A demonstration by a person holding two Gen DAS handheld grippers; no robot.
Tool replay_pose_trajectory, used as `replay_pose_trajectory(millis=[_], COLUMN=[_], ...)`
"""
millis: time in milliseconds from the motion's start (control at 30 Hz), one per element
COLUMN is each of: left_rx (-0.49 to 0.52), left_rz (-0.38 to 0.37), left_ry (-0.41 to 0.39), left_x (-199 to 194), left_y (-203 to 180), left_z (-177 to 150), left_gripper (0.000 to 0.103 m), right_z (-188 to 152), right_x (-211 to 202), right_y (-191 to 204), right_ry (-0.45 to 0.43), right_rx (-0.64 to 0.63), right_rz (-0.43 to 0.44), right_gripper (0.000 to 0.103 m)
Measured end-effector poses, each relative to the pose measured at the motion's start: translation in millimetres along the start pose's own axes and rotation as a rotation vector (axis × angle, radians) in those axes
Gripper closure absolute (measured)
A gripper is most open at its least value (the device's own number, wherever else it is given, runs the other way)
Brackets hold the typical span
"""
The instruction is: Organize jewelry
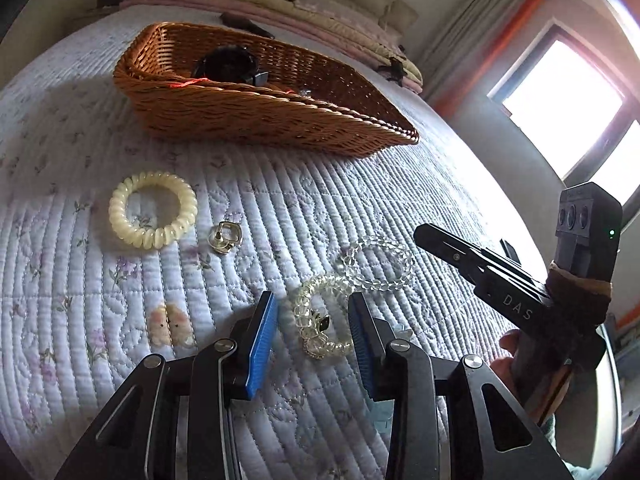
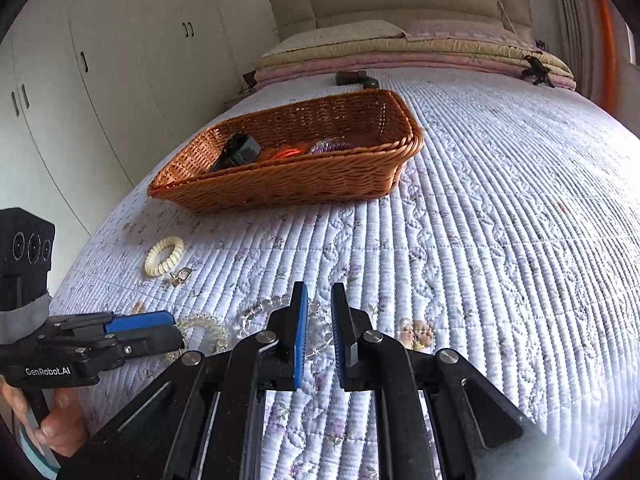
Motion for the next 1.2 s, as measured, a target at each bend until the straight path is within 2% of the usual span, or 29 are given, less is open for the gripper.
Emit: replay_pose_trajectory(millis=[33,100,133,267,433,533,600,667,833,1000,1100,1200], left_rx=[0.012,0.045,0.069,0.099,0.106,0.122,0.130,0.118,0.043,0.013,0.013,-0.004], left_rz=[0.020,0.068,0.100,0.164,0.165,0.182,0.192,0.170,0.050,-0.040,-0.047,-0.107], left_ry=[0.011,0.026,0.032,0.033,0.030,0.025,0.013,-0.005,-0.050,-0.087,-0.110,-0.116], left_x=[4,9,11,16,18,21,21,18,5,-7,-14,-19], left_y=[-1,-4,-5,-6,-10,-9,-11,-10,-3,-5,-5,-8], left_z=[1,1,0,3,7,6,8,10,14,17,17,18], left_gripper=[0.066,0.070,0.071,0.085,0.085,0.085,0.086,0.087,0.090,0.090,0.090,0.089], right_z=[-1,-2,-3,-7,-13,-14,-15,-14,-11,-7,-3,0], right_x=[1,3,4,10,22,27,29,28,22,-1,-6,-10], right_y=[0,2,4,7,10,15,19,22,19,19,18,15], right_ry=[0.007,0.014,0.016,0.043,0.092,0.092,0.088,0.077,0.053,-0.022,-0.048,-0.059], right_rx=[-0.004,-0.013,-0.018,-0.047,-0.085,-0.126,-0.161,-0.176,-0.159,-0.150,-0.141,-0.121], right_rz=[0.000,-0.003,-0.004,-0.020,-0.048,-0.092,-0.131,-0.135,-0.115,-0.090,-0.082,-0.061], right_gripper=[0.087,0.070,0.068,0.068,0.068,0.072,0.092,0.093,0.093,0.093,0.093,0.093])
Point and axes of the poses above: each gripper's, at about its wrist camera, not at the fingertips, and x roughly the way its jaws point, y to its left, z to its top, the point moved 8 cm from there along x, roughly the way its jaws point, and after that the axes turned 10 degrees about -z, right-handed, at the moved point
